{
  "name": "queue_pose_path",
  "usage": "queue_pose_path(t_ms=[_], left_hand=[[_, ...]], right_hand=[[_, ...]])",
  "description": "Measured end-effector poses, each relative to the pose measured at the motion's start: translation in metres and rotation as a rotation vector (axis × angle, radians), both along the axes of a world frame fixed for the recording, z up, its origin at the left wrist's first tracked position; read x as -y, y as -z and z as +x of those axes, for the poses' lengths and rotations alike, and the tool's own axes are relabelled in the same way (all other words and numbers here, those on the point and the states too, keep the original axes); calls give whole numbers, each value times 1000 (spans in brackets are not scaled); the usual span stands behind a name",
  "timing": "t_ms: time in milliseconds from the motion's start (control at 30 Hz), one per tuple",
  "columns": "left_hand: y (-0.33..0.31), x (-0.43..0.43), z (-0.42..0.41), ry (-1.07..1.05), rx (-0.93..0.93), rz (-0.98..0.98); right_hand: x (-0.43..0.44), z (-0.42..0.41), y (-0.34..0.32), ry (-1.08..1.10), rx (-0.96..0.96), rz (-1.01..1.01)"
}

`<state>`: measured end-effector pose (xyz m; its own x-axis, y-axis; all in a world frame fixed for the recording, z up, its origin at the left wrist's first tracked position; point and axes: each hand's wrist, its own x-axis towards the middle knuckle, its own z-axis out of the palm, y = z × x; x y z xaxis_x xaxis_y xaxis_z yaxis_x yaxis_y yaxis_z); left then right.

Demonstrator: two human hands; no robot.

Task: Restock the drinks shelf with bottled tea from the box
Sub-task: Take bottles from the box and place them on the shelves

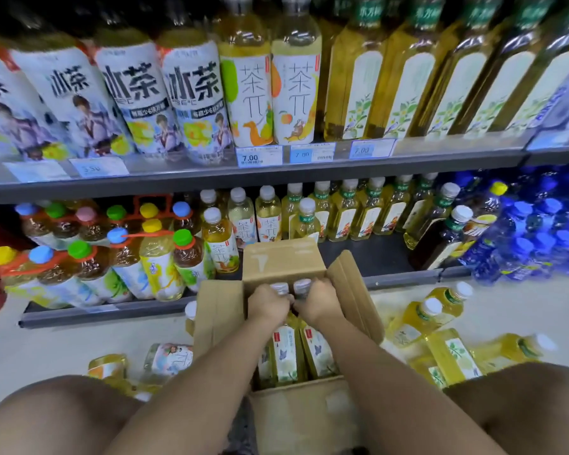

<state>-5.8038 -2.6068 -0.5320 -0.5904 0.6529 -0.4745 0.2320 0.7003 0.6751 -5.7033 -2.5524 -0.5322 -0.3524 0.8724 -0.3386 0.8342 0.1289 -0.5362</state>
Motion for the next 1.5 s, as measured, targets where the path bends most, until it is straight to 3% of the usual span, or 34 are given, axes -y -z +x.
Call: queue_pose_path(t_ms=[133,267,633,900,1100,1400,1500], left_hand=[[-45,24,6,148,-150,111],[-104,42,8,181,-281,301],[-391,81,25,210,-555,744],[-556,89,16,142,-672,1045],[-598,59,-19,141,-693,1149],[-578,-33,-82,59,-675,1097],[-577,-62,-99,64,-649,1040]], right_hand=[[22,19,-39,-27,-141,23],[43,43,-94,-36,-228,168],[81,68,-403,-55,-474,652],[77,71,-565,-74,-659,914],[29,45,-606,-74,-759,942],[-60,-32,-561,-8,-777,879],[-89,-52,-561,36,-703,856]])
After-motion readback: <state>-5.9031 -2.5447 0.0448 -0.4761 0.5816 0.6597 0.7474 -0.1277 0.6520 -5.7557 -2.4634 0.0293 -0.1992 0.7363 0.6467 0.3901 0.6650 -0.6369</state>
